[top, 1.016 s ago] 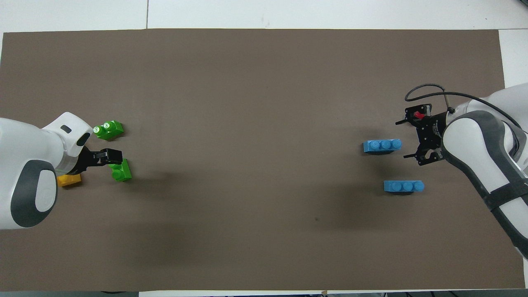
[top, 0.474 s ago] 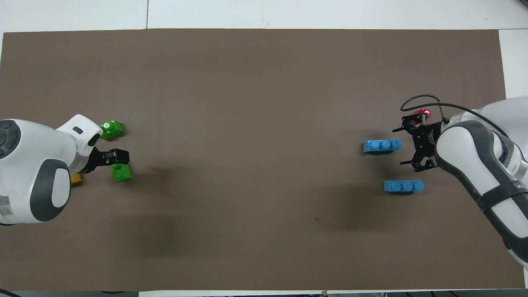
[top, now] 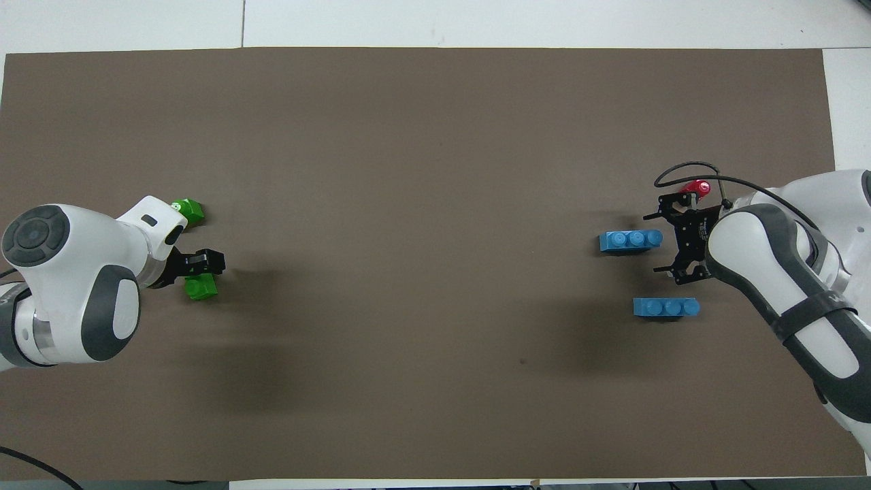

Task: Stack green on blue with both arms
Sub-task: 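Grasp the green brick with the left gripper while the right gripper grasps the blue brick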

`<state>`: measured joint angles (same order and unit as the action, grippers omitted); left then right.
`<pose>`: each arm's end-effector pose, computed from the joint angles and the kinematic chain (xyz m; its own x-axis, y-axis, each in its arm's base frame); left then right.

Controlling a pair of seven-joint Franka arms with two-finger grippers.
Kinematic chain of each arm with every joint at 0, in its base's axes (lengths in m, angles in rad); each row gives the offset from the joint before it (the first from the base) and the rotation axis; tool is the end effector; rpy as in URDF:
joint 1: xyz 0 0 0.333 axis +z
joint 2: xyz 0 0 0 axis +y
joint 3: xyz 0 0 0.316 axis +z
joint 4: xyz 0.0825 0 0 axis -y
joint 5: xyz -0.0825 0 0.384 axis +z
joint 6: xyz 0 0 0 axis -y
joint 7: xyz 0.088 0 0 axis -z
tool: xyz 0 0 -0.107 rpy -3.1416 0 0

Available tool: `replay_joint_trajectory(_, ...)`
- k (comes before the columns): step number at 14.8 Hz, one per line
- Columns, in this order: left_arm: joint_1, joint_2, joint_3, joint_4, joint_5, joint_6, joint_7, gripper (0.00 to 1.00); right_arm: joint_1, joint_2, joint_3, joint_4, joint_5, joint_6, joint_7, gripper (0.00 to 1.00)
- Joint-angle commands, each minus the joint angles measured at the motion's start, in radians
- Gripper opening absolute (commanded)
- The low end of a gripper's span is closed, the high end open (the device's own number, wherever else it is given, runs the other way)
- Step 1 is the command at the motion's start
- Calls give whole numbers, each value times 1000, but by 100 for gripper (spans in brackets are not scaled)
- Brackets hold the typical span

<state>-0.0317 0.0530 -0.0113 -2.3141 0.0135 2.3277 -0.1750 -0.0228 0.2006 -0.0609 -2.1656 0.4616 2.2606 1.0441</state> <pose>0.5099 -0.0217 0.3170 0.9918 0.1224 -0.0373 0.1219 -0.9924 -0.0156 0.5488 -0.0340 0.2961 0.1246 -0.9340 -0.3347 -0.9920 -0.1240 -0.0232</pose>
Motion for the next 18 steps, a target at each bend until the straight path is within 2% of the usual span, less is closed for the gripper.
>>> replay_joint_trajectory(1, -4, -13, 1, -30, 17, 35, -23, 89, -8, 11, 7, -14, 45, 43, -41, 100)
replay_joint_trajectory(2, -4, -13, 1, -31, 17, 35, -23, 88, -8, 13, 7, -19, 45, 53, -41, 100)
replay_joint_trajectory(3, -4, -13, 1, -37, 17, 36, -23, 87, -8, 14, 7, -19, 46, 54, -41, 90)
replay_joint_trajectory(4, -4, -13, 1, -39, 17, 36, -23, 81, -14, 13, 9, -19, 48, 54, -53, 75)
replay_joint_trajectory(5, -4, -13, 1, -37, 17, 36, -23, 73, -11, 14, 7, -19, 70, 54, -59, 46)
replay_joint_trajectory(8, -4, -13, 1, -34, 17, 35, -24, 43, 0, 17, 7, -14, 101, 74, -27, 0)
replay_joint_trajectory(9, -4, -12, 1, -28, 17, 32, -23, 35, 0, 22, 7, -14, 101, 95, -21, 0)
replay_joint_trajectory(10, -4, -12, 1, -27, 17, 32, -23, 24, 0, 22, 7, -14, 101, 100, -21, 0)
replay_joint_trajectory(11, -4, -12, 1, -25, 17, 27, -23, 9, 0, 23, 7, -10, 101, 96, -21, 0)
replay_joint_trajectory(12, -4, -12, 1, -24, 17, 27, -23, 0, 0, 26, 7, -1, 101, 90, -19, 0)
replay_joint_trajectory(14, -4, -9, 1, 7, 17, 1, -31, 0, 0, 26, 9, 41, 101, 47, -15, 0)
replay_joint_trajectory(16, -4, 11, 1, 102, 17, -106, -60, 0, 4, 28, 16, 93, 100, 8, 34, 0)
replay_joint_trajectory(18, -5, 27, -1, 180, 14, -184, -102, 0, 70, 31, 18, 139, 101, 8, 101, 0)
